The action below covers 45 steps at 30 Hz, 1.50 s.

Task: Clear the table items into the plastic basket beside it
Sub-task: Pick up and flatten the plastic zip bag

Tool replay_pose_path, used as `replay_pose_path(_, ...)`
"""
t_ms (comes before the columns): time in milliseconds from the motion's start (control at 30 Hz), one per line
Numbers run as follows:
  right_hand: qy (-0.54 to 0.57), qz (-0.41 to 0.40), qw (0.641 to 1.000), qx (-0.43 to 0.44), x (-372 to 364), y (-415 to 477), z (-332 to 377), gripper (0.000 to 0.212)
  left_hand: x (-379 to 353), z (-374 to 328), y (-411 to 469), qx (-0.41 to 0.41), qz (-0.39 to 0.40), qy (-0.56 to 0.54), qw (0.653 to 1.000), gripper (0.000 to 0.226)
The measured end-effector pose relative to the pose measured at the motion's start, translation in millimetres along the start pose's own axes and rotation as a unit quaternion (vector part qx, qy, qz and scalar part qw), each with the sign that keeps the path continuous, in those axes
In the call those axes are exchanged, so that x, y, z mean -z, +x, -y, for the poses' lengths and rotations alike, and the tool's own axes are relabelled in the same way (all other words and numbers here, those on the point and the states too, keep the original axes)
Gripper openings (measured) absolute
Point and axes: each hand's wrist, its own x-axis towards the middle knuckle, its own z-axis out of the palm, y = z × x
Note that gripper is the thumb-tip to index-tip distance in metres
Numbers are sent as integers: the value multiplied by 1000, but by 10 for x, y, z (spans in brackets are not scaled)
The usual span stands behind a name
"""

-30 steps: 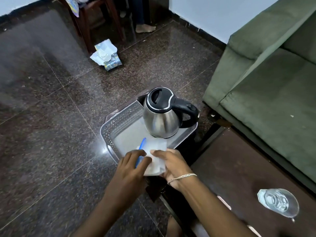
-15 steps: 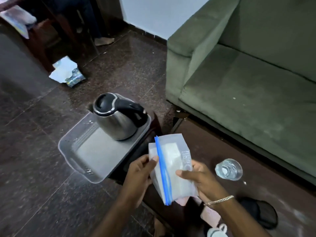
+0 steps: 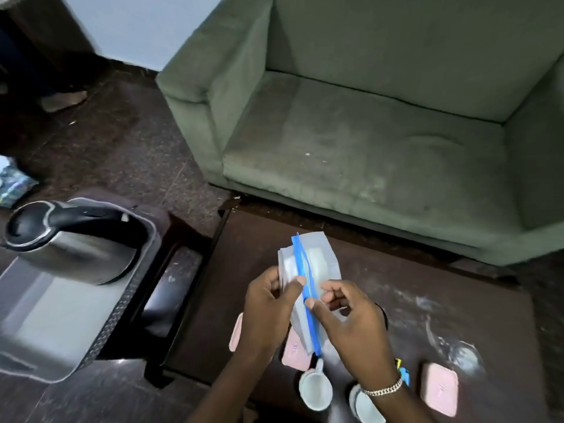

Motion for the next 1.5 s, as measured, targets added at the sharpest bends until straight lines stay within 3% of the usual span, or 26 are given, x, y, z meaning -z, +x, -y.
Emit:
replay_pose_path(100,-30,-44,999,2,139,7,-84,12,-210,-47,-47,-13,11,30,999,14)
replay_pose_path(233,-32,-72,997,17,331,33,-139,14,-360,-89,-88,-5,-1,72,997,15)
replay_pose_path(267,-16,-69,997,12,379,40,-134,15,-378,-109,-101,-6,-26,100,995,24)
replay_pose_path(367,32,-44,999,2,540,66,-101,18,-456,-189,-147,-45,-113,178,976,80)
replay_pose_path(433,68,-24,997,0,615,88,-42,17,-511,-254,-182,-87,-142,230,959,96)
replay_pose_path(600,121,-4,993,-13,711,159,84,16,-583,-447,-198,-224,-133,242,935,60)
replay_pose_path(733,137,-78,987,-13,761,234,83,23,-561,-588,-154,-284,-99,313,901,42)
replay_pose_path(833,7,-151,987,60,901,245,101,39,-511,-663,-123,-296,-106,321,893,37)
replay_pose_path(900,-94,-141,978,119,989,194,178,42,-509,-705,-126,-306,-108,324,889,36)
replay_pose_path(1033,-314,-72,944,64,1053,36,519,31,-634,-782,-248,-315,-89,338,882,25)
replay_pose_path(1100,-275,-58,959,17,1068,-49,709,33,-710,-798,-332,-319,-60,351,878,22)
replay_pose_path(1167,-166,-41,985,-22,1052,-137,899,26,-751,-830,-405,-321,-31,362,875,22)
replay_pose_path(1233,-104,-30,993,-53,1001,-183,989,15,-746,-881,-440,-295,-18,363,884,35)
replay_pose_path(1367,-102,51,986,-119,891,-91,873,37,-657,-873,-413,-275,-44,344,897,43)
replay_pose_path(1500,-76,103,983,-132,760,127,650,26,-662,-862,-525,-303,10,357,884,47)
